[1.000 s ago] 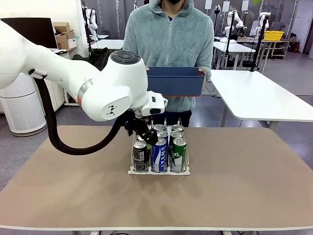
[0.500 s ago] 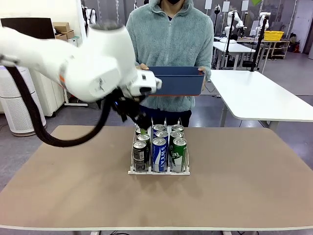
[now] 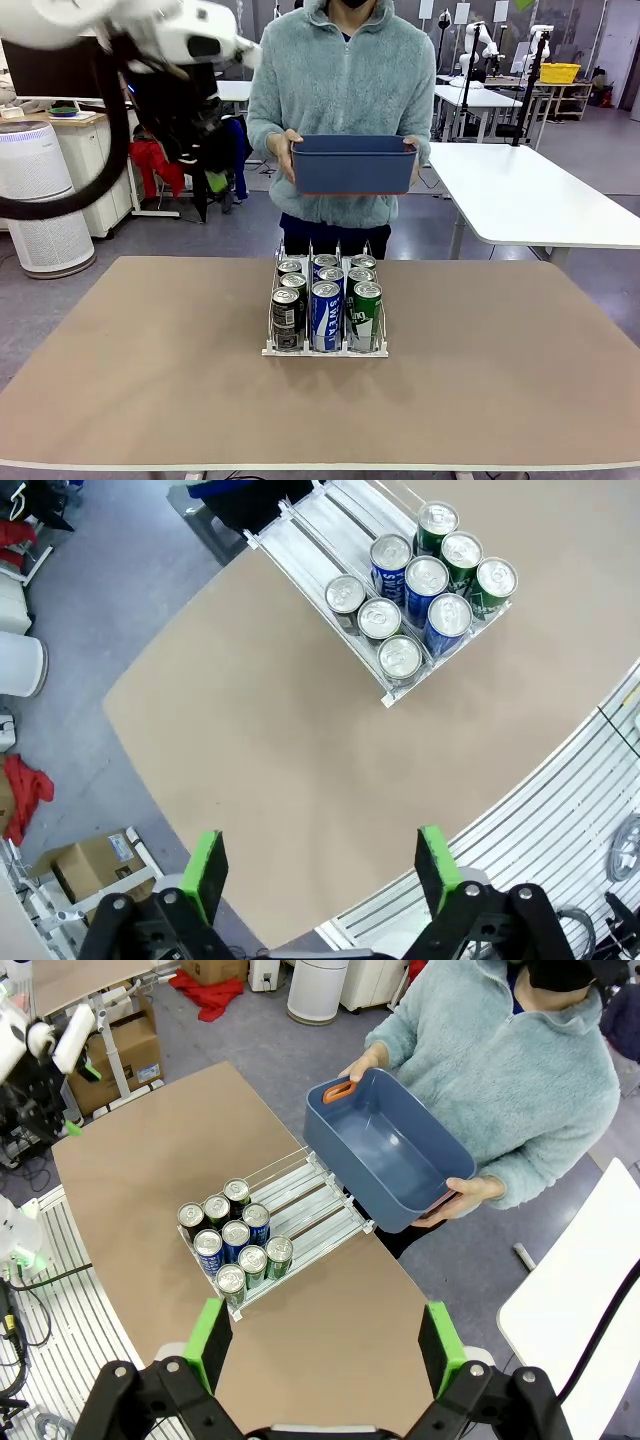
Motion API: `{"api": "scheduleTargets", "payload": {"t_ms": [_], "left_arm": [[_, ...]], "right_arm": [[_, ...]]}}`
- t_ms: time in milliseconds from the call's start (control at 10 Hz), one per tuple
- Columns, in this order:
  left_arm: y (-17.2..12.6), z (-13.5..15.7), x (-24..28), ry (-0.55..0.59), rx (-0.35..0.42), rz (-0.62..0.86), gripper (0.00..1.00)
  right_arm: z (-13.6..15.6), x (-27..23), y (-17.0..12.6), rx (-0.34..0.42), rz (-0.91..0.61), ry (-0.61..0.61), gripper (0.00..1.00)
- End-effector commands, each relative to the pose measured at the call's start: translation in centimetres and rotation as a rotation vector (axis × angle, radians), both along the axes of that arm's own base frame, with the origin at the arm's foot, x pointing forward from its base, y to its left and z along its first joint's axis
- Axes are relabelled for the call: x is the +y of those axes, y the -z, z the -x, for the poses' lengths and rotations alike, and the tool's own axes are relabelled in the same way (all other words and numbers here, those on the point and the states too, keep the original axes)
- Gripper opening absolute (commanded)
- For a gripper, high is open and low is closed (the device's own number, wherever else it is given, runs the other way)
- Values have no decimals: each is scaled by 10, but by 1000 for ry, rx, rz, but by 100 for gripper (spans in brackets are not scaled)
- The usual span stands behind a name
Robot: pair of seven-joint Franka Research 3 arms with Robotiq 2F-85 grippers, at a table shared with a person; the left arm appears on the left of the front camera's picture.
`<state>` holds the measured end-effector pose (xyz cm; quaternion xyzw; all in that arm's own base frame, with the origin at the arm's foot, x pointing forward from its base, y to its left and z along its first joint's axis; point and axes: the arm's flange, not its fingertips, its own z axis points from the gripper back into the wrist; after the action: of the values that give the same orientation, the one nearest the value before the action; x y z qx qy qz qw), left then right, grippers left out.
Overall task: Fill the beverage cans into the dispenser.
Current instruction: Place the picked Pepsi coke in the line of the Automatic Can Dispenser with the same cans.
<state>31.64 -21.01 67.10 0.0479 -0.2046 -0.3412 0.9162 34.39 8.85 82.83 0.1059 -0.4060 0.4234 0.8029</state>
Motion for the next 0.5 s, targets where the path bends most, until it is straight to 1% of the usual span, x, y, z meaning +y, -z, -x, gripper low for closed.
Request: {"api": "scheduleTargets", "payload": {"t_ms": [0,100,200,300,400], "left_arm": [[-20,1,4,65,50,68,100],[-37,5,11,109,42,118,100],[-52,9,21,168,17,189,100],[-63,10,31,254,-1,223,100],[-72,8,43,319,-13,217,100]], "right_arm": [[0,0,1,-2,-1,1,100],[0,0,1,-2,-1,1,100],[0,0,1,-2,-1,1,100],[0,0,1,-2,-1,1,100],[0,0,1,-2,-1,1,100]]}}
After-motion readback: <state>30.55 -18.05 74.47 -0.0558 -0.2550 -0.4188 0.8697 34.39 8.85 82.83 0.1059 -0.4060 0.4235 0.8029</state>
